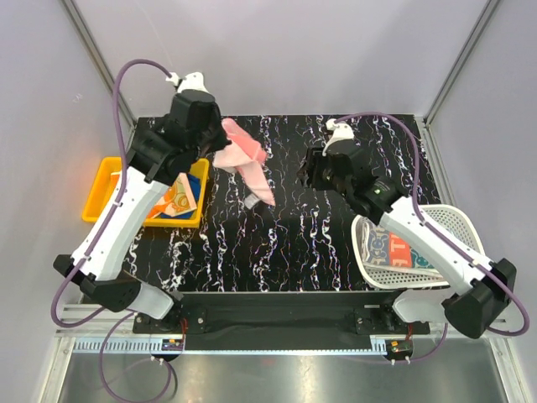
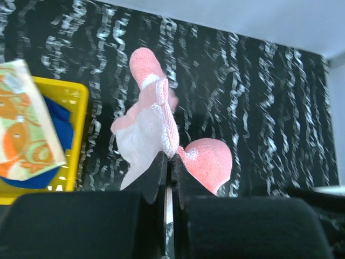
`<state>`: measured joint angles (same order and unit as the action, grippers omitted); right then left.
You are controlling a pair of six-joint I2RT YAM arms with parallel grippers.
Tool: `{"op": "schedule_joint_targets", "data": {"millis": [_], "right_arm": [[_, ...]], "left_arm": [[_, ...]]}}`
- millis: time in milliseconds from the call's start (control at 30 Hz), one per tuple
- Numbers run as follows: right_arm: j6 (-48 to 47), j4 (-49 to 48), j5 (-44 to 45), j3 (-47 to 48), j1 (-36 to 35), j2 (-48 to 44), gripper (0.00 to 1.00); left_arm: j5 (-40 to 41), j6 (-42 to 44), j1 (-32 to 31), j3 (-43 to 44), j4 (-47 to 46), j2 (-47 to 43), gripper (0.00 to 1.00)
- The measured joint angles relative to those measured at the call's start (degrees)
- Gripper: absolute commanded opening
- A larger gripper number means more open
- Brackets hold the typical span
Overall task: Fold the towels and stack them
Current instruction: Move the towel to the center of the board
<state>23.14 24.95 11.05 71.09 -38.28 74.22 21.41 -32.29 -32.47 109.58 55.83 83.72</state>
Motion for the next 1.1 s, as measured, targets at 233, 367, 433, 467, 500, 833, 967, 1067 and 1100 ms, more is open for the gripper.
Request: {"op": "schedule_joint_targets", "data": {"millis": [233, 367, 433, 467, 500, 833, 967, 1067, 1100], "right_arm": [[-0.5, 1.1, 1.8, 0.3, 0.0, -4.4, 0.59], [-0.5, 1.6, 2.8, -0.5, 0.0, -6.3, 0.6], [-0.5, 1.9, 3.2, -0.7, 0.3, -6.4, 0.6], [-0.4, 2.0, 3.3, -0.9, 0.5, -6.3, 0.6], [-0.4, 2.1, 3.2, -1.3, 0.9, -6.0, 0.59], [1.4, 0.8, -1.0, -10.8, 2.0, 1.4, 0.53], [2.7, -2.1, -2.9, -14.9, 1.9, 6.7, 0.5], [3.7, -3.9, -3.6, -17.4, 1.2, 10.1, 0.49], [4.1, -4.6, -3.7, -17.8, 0.7, 11.5, 0.49]], "left_arm": [[1.9, -1.9, -11.9, -2.0, -0.6, -0.1, 0.0], [1.1, -2.9, -13.2, -4.7, -1.4, 1.6, 0.02], [-0.8, -3.2, -11.5, -3.0, -2.0, 5.4, 0.34], [-2.0, -2.9, -10.1, -1.8, -2.9, 8.1, 0.44], [-3.1, -2.8, -8.5, -0.7, -3.9, 11.1, 0.5], [-9.2, -2.0, 3.4, -1.2, -7.4, 28.1, 0.65], [-8.0, -1.9, 1.5, -15.0, -9.6, 17.4, 0.59], [-6.0, -2.5, -2.4, -26.9, -11.4, 5.8, 0.57], [-5.5, -2.8, -4.1, -30.3, -11.8, 2.6, 0.58]]}}
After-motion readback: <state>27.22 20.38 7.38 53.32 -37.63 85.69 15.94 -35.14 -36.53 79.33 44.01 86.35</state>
